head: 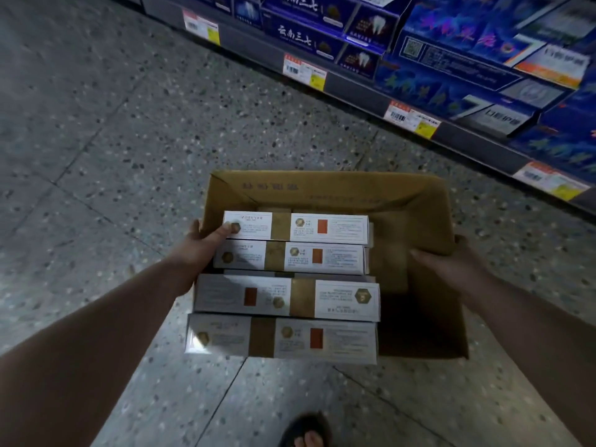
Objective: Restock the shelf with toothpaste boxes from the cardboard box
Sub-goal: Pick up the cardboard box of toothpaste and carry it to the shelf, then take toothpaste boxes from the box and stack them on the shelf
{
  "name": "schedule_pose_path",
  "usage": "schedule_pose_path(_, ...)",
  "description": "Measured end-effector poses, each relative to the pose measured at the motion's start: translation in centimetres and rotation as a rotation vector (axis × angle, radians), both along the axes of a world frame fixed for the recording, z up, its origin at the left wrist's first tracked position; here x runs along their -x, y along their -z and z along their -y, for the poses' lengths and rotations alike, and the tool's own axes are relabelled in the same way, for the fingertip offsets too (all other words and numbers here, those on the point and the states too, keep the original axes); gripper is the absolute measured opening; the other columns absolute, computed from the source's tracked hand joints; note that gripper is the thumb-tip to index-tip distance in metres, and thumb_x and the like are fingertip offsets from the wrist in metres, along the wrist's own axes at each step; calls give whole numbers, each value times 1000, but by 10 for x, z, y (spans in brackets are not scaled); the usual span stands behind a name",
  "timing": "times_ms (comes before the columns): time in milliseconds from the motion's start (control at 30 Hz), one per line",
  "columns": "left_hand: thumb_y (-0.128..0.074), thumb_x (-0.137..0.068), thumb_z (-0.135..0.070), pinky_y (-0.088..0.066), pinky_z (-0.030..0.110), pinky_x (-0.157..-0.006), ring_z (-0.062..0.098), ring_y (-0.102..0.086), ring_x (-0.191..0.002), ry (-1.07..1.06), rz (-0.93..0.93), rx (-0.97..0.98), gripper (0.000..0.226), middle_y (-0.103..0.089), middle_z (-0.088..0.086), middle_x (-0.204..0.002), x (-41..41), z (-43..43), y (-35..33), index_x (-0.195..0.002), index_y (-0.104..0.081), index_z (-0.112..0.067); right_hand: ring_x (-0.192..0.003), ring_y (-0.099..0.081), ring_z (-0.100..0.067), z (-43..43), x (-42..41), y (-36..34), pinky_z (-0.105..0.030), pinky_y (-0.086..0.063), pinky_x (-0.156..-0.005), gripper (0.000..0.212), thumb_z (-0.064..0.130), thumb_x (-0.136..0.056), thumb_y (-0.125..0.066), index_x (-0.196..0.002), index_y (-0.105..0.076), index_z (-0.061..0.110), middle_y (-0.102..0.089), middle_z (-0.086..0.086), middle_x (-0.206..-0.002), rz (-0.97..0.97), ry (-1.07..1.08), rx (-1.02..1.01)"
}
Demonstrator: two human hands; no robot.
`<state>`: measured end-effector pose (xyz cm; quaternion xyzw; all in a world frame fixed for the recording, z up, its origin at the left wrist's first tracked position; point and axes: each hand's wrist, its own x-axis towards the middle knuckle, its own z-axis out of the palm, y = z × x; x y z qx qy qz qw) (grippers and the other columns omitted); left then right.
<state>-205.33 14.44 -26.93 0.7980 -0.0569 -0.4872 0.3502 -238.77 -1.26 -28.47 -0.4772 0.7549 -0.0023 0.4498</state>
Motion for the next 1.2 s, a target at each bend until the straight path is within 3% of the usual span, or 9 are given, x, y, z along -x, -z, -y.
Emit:
schedule_pose_path(67, -56, -84, -47, -39, 37, -96, 34, -46, -125, 72, 186, -109, 81, -41, 15, -144, -2, -6, -13, -147, -12, -21, -127, -43, -37, -3, 3, -21, -47, -40, -102, 90, 35, -73, -75, -143, -23, 13, -37, -16, -145, -9, -31, -10)
schedule_pose_path(167, -54, -86, -45, -34, 44, -105, 35, -39, -131, 76, 421, -168, 72, -34, 16, -149, 2, -28, -51, -145, -20, -20, -131, -36, -37, -19, 5, -74, -44, -35, -103, 79, 33, -80, -68, -143, -26, 14, -33, -17, -147, -121, -220, 70)
schedule_pose_path(267, -60, -86, -31, -42, 41, -97, 29, -50, -121, 144, 550, -81, 57, -46, 15, -139, 25, -63, -98, -136, -39, -14, -122, -47, -29, -52, -1, -128, -36, -39, -98, 61, 34, -81, -66, -135, -42, 17, -46, -12, -138, -133, -496, 157)
schedule_pose_path(333, -64, -83, -26, -45, 32, -81, 18, -59, -97, 269, 623, 25, 46, -56, 11, -125, 50, -85, -129, -125, -53, -12, -117, -51, -23, -75, -13, -155, -31, -41, -94, 56, 36, -80, -66, -131, -47, 22, -51, -6, -133, -66, -668, 180)
schedule_pose_path(533, -54, -66, -50, -49, 32, -78, 27, -64, -91, 741, 689, 133, 48, -69, 7, -102, 89, -111, -146, -104, -60, -21, -129, -37, -13, -100, -63, -163, -30, -34, -108, 55, 32, -81, -66, -132, -45, 30, -38, 8, -141, 116, -973, 75)
schedule_pose_path(667, -54, -60, -56, -54, 49, -76, 36, -61, -95, 827, 707, 64, 58, -69, 7, -102, 81, -108, -118, -107, -60, -24, -129, -37, -15, -94, -75, -134, -36, -37, -107, 56, 28, -82, -64, -133, -41, 32, -35, 9, -142, 93, -1023, 56)
schedule_pose_path(767, -54, -56, -61, -51, 49, -81, 37, -57, -102, 903, 719, -5, 67, -66, 7, -107, 79, -109, -98, -108, -64, -20, -129, -37, -16, -89, -75, -115, -36, -37, -107, 57, 25, -83, -63, -134, -39, 32, -34, 7, -143, 80, -1059, 35)
schedule_pose_path(933, -86, -45, -43, -49, 51, -84, 41, -56, -104, 956, 807, -2, 73, -65, 13, -110, 79, -115, -72, -108, -64, -15, -129, -39, -16, -87, -74, -100, -31, -40, -102, 58, 23, -85, -61, -137, -35, 30, -33, 4, -145, 57, -1129, 41)
schedule_pose_path(1200, -78, -61, -41, -34, 45, -103, 30, -36, -128, 948, 838, -25, 79, -46, 4, -137, 74, -109, -62, -130, -47, -21, -135, -28, -20, -75, -78, -87, -35, -33, -105, 74, 25, -83, -62, -144, -21, 25, -29, 0, -149, -63, -1236, 179)
